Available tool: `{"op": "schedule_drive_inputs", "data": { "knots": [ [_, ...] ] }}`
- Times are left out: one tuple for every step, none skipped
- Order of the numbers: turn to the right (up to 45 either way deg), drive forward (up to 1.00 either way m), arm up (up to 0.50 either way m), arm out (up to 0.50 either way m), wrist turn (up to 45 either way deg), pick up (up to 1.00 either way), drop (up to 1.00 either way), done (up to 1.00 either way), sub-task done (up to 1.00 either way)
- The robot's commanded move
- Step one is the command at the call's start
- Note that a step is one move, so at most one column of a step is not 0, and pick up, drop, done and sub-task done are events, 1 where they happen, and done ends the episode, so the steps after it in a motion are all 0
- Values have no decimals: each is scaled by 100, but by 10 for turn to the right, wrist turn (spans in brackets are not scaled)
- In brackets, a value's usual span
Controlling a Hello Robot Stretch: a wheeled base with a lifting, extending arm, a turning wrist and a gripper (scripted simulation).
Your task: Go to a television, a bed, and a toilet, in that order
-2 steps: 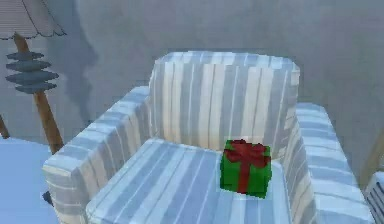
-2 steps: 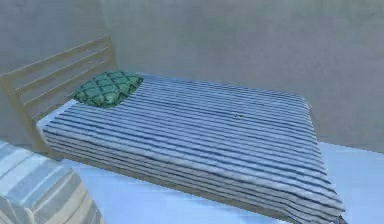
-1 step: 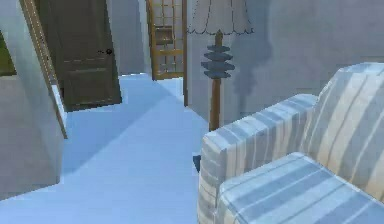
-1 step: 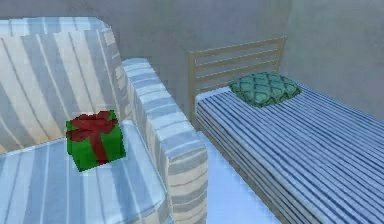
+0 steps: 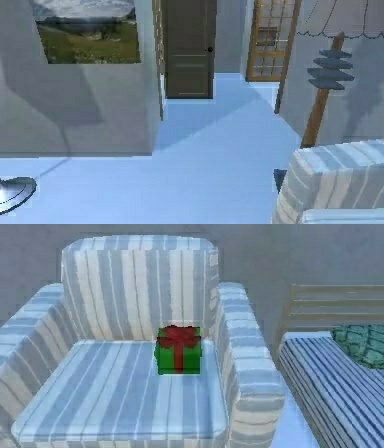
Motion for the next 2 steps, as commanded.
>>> {"op": "schedule_drive_inputs", "data": {
  "knots": [
    [0,100,0,0,0,0,0,0,0],
    [-30,0,0,0,0,0,0,0,0]
  ]
}}
